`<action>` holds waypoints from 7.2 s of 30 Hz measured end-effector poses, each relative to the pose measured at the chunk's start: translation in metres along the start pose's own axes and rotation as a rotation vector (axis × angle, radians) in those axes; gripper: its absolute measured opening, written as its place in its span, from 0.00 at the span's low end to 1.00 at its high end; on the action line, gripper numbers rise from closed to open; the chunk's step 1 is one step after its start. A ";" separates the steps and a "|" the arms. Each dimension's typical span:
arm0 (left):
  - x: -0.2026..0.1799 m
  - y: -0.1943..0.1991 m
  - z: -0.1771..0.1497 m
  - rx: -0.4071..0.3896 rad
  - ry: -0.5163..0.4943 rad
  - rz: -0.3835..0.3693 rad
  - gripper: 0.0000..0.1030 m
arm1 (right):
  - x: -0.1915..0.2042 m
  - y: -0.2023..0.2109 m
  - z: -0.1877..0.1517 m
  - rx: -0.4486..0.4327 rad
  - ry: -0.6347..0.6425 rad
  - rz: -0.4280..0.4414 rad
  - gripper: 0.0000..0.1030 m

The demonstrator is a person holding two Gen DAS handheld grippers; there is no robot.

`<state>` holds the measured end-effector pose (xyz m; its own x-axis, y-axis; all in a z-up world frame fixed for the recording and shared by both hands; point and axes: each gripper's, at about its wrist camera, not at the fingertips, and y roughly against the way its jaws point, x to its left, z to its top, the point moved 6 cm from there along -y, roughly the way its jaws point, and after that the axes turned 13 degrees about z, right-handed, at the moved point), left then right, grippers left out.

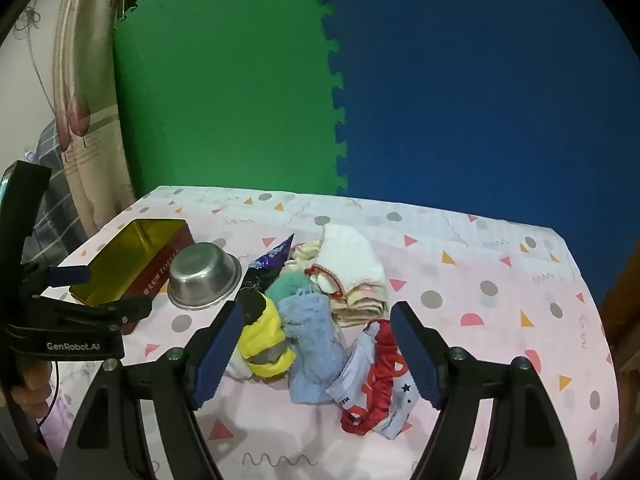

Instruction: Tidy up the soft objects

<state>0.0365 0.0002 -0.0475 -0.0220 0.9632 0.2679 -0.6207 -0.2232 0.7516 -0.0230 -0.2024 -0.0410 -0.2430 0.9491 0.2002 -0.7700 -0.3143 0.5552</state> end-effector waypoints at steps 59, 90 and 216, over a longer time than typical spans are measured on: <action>0.004 -0.012 -0.011 0.020 0.045 0.002 0.98 | -0.014 -0.001 -0.012 0.004 -0.049 -0.002 0.76; -0.004 -0.015 -0.013 0.034 0.023 -0.004 0.98 | -0.020 -0.004 -0.016 0.012 -0.064 -0.010 0.76; -0.062 -0.027 0.023 0.149 -0.052 -0.348 0.42 | -0.184 -0.077 -0.080 0.127 -0.280 -0.078 0.31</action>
<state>0.0733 -0.0569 -0.0706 0.2125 0.9771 0.0086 -0.4627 0.0929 0.8816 0.0338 -0.3508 -0.1852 -0.0005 0.9338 0.3579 -0.6957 -0.2574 0.6706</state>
